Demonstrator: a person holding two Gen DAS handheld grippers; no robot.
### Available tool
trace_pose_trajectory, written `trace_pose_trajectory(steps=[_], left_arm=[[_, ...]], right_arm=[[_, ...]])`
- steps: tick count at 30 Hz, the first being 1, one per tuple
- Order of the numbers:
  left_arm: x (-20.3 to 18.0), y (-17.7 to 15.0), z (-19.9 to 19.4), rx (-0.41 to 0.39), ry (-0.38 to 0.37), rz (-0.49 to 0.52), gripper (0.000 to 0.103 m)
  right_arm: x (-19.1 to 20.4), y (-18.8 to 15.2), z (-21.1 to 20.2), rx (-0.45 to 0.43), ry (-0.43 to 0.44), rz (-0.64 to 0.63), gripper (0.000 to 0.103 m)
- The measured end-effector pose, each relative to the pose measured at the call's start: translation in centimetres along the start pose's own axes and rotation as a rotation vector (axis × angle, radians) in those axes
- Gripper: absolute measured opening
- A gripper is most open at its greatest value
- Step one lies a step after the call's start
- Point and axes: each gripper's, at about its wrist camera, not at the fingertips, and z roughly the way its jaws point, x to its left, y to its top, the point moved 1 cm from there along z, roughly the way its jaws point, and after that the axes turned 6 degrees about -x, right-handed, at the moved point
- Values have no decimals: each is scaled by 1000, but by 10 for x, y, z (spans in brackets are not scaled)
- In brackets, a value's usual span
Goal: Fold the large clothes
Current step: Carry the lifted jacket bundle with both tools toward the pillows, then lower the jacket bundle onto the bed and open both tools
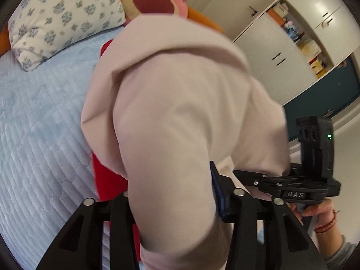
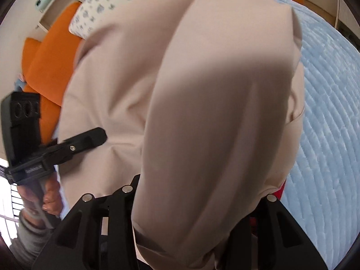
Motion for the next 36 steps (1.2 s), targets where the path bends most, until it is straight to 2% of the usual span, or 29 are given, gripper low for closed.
trace_pose_trajectory(steps=[2,5,7,12,15,18,21,24,28,33,35,36], left_arm=[[5,-7,7,-3,29,17,60],[17,-7,8,-13,28,-27,72],[19,-7,4,-13,33,-26,74],[18,6,-16,-47,27,-30,69],[8,23,-18,-70,68,33,65],[0,42,-17,-89,94,36,64],[7,50,-7,-71,135,32,64],[16,46,8,-59,191,51,68],[26,42,14,-64,200,13,72],[24,44,-2,-67,172,-1,74],[26,46,-17,-96,162,-15,74],[28,48,-29,-128,187,-20,74]], right_arm=[[-4,-4,10,2,-13,9,51],[-5,-4,18,-2,-22,18,61],[-3,0,17,6,-26,14,64],[-11,10,-4,27,8,56,68],[-7,26,-23,-93,-10,45,67],[-7,41,-25,-130,-37,39,65],[-14,46,-16,-115,-54,52,65],[-16,53,7,-105,-122,24,65],[-13,50,23,-94,-165,14,69],[-15,55,17,-61,-137,18,74],[-25,58,6,-32,-88,64,78],[-29,59,1,-25,-76,84,79]])
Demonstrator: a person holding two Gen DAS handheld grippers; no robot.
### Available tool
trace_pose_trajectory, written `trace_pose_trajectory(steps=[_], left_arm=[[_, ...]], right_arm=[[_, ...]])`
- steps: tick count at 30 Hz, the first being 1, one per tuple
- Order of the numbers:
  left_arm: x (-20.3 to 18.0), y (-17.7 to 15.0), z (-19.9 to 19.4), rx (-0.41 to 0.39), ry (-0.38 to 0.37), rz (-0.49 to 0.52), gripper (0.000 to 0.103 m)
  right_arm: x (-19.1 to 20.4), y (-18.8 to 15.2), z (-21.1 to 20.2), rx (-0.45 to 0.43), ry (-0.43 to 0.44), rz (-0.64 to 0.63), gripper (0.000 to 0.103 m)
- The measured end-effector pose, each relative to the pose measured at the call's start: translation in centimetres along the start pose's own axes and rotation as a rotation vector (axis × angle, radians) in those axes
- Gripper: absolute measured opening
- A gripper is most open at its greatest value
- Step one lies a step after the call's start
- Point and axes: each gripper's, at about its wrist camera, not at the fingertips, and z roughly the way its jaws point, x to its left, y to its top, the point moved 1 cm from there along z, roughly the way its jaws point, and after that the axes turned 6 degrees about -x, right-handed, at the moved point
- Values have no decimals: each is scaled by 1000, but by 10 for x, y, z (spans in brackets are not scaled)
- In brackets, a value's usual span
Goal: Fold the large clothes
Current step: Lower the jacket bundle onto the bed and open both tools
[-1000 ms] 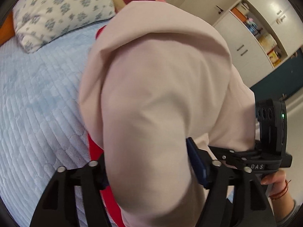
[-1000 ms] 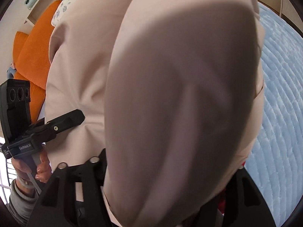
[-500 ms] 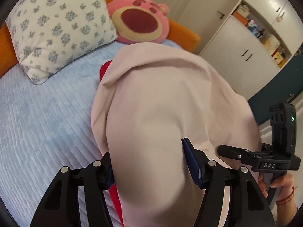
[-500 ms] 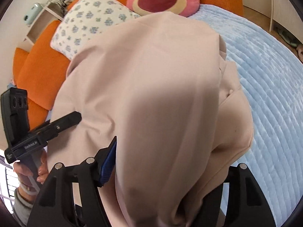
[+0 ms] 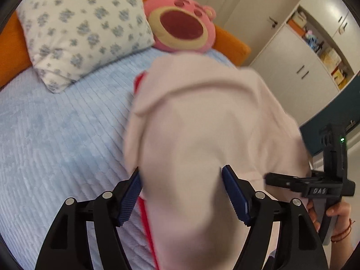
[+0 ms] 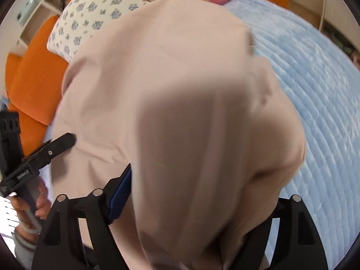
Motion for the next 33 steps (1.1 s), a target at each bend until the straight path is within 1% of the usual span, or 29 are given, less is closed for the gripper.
trace_pose_trajectory(steps=[2,3,5,7,8,9,10,11,12,13,14,15,16,17,18,20,21,22,23,25,26,29,33], left_arm=[[14,9,-20,-48,21,-28,73],[20,13,-29,-63,27,-48,73],[29,21,-49,-98,39,-79,73],[26,27,-67,-130,12,-70,73],[13,28,-78,-150,3,-26,73],[0,27,-84,-162,-1,17,73],[-16,25,-88,-172,3,76,73],[-28,24,-89,-170,5,113,73],[-42,22,-86,-155,-7,150,73],[-55,19,-83,-142,-13,181,73],[-65,15,-79,-135,-3,205,73],[-73,15,-76,-129,13,228,73],[-80,13,-73,-120,29,249,72],[-85,8,-64,-96,37,263,70],[-86,2,-54,-68,39,262,69],[-81,-7,-35,-23,73,248,66],[-75,-11,-24,-9,106,240,64],[-69,-13,-20,-6,114,229,61],[-62,-15,-13,-9,132,214,61],[-53,-17,-6,-6,147,197,62],[-50,-18,-2,-7,156,206,62],[-51,-20,9,-7,203,253,62],[-50,-18,11,-24,226,228,63]], right_arm=[[-13,3,-16,3,7,39,82],[-18,5,-25,-6,-4,44,82],[-28,9,-49,-46,-56,36,86],[-32,14,-70,-90,-128,8,87],[-32,17,-79,-114,-168,-14,87],[-30,21,-94,-156,-244,-45,87],[-27,23,-103,-192,-287,-63,89],[-21,24,-114,-238,-294,-84,88],[-7,25,-126,-286,-257,-118,87],[2,24,-130,-299,-233,-146,84],[17,21,-132,-309,-212,-185,74],[31,18,-132,-309,-207,-219,69],[40,15,-129,-304,-202,-241,57],[49,12,-123,-291,-196,-263,47],[55,9,-111,-265,-203,-282,44],[57,6,-88,-220,-204,-283,40],[54,4,-72,-196,-225,-283,40],[52,1,-62,-178,-237,-284,39],[47,-1,-50,-160,-262,-281,36],[41,-6,-31,-126,-258,-257,36],[37,-9,-21,-115,-259,-248,36],[36,-14,-1,-119,-286,-252,37],[41,-16,3,-146,-313,-246,38]])
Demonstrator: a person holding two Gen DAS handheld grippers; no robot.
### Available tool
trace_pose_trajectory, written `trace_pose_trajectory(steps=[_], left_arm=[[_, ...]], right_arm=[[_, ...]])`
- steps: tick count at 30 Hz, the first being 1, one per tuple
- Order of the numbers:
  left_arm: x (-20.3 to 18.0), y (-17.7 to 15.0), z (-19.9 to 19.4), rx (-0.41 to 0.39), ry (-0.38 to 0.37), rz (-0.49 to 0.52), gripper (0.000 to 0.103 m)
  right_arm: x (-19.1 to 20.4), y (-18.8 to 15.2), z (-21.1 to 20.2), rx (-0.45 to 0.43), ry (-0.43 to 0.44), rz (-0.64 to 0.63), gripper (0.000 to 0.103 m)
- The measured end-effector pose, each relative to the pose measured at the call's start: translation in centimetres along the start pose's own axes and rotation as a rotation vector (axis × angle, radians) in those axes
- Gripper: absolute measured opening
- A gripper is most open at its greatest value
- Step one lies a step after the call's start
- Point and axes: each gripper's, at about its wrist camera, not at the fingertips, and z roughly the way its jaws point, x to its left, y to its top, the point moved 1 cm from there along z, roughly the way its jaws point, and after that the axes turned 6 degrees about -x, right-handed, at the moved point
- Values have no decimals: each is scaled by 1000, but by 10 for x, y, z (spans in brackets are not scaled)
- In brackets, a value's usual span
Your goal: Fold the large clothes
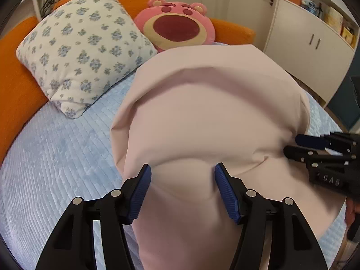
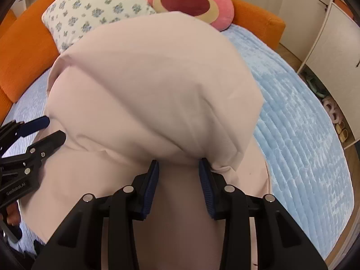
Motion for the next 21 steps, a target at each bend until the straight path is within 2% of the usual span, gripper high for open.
trace_pose_trajectory(steps=[3,4,6,7,8,10,12,14,21], left_arm=[[-7,3,-10,-18,36,-3,70],[-8,3,-13,-23,43,-9,80],[-11,2,-25,-46,45,-49,86],[-13,1,-30,-52,52,-60,88],[-16,0,-35,-58,74,-64,91],[-23,-3,-43,-68,120,-47,92],[-27,-4,-48,-73,135,-38,94],[-27,-6,-55,-82,154,-44,100],[-17,-17,-72,-108,213,-100,100]], right_arm=[[0,-3,-11,-31,-13,17,38],[-1,-3,-14,-34,-16,20,39],[-1,-6,-28,-56,-1,32,59],[0,-6,-34,-71,10,34,76],[2,-9,-44,-99,7,30,81],[8,-12,-60,-137,2,13,80],[15,-18,-73,-159,-7,7,81],[19,-22,-80,-167,-15,4,81],[32,-34,-84,-160,35,-16,88]])
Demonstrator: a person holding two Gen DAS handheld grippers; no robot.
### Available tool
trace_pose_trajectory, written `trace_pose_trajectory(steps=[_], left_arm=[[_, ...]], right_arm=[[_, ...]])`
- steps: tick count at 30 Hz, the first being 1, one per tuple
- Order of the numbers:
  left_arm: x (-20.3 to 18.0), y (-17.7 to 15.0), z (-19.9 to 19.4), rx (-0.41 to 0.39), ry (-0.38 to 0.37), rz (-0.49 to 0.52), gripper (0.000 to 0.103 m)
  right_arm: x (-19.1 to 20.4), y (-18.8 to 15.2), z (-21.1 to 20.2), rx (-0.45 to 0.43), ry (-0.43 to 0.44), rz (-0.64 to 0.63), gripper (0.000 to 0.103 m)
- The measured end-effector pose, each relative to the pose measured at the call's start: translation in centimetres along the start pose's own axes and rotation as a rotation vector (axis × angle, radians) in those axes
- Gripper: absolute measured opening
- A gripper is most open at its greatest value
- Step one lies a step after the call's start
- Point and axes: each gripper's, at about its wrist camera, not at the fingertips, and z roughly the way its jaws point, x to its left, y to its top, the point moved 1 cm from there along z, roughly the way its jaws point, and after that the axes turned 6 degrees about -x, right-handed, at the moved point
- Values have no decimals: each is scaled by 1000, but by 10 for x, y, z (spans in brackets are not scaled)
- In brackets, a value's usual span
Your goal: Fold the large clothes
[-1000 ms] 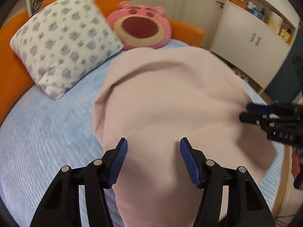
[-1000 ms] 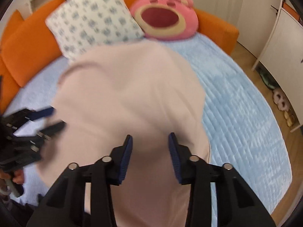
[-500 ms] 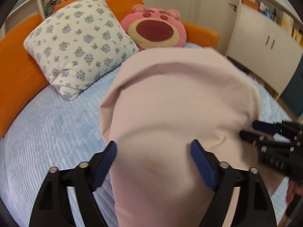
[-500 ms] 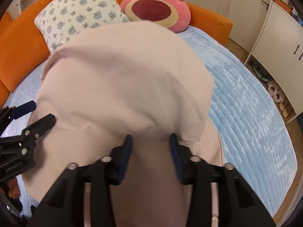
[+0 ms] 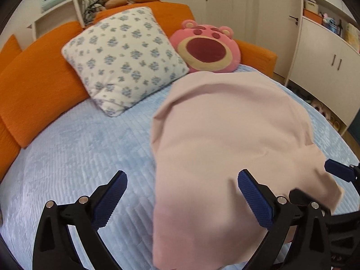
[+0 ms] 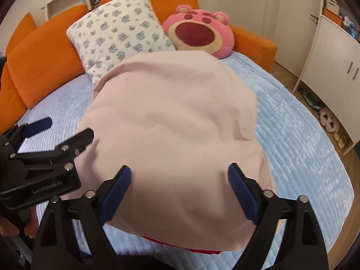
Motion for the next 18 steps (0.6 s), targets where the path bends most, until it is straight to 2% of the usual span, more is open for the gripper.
trace_pose_trajectory(steps=[4,8,18], left_arm=[[4,-4,-2,-14,46,-33,100],[-1,-5,-1,-24,51,-41,100],[-12,-4,-3,-62,31,-69,100]], right_arm=[[7,-3,4,-14,21,-29,91],[6,-4,4,-35,24,-39,96],[-1,-6,-4,-96,-15,-54,96]])
